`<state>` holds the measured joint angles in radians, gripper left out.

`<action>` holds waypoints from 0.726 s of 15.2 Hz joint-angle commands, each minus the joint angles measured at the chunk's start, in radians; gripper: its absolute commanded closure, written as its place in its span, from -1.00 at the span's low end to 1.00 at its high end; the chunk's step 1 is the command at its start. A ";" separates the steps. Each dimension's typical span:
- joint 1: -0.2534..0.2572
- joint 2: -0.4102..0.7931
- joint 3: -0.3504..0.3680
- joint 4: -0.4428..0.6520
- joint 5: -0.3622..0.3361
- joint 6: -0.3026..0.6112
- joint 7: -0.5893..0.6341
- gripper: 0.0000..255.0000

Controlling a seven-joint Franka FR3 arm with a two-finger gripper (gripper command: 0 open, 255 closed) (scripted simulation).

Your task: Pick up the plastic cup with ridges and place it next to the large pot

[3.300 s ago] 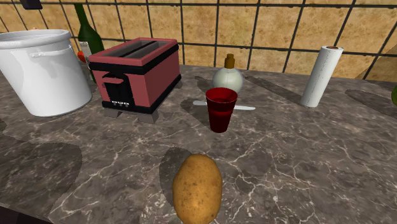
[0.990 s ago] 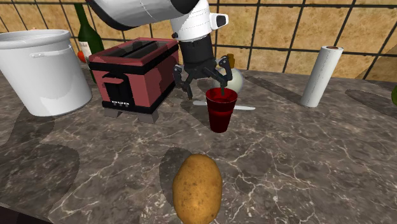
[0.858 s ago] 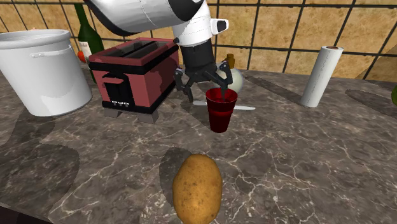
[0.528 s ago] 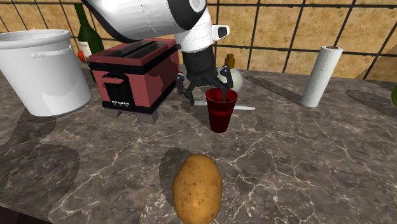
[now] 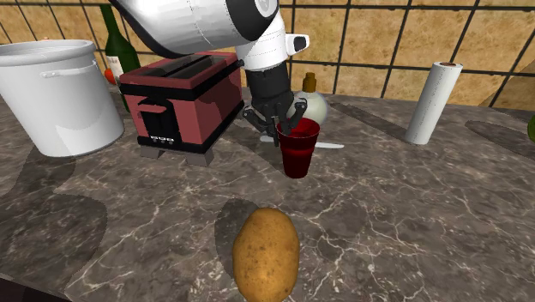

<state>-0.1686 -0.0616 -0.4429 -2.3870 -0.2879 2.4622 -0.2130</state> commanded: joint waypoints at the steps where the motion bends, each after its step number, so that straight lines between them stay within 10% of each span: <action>1: 0.000 0.000 0.000 0.000 0.000 0.000 0.000 1.00; 11: 0.002 -0.047 0.006 0.028 -0.007 -0.072 -0.002 1.00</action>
<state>-0.1669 -0.1004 -0.4375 -2.3663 -0.2946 2.4044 -0.2127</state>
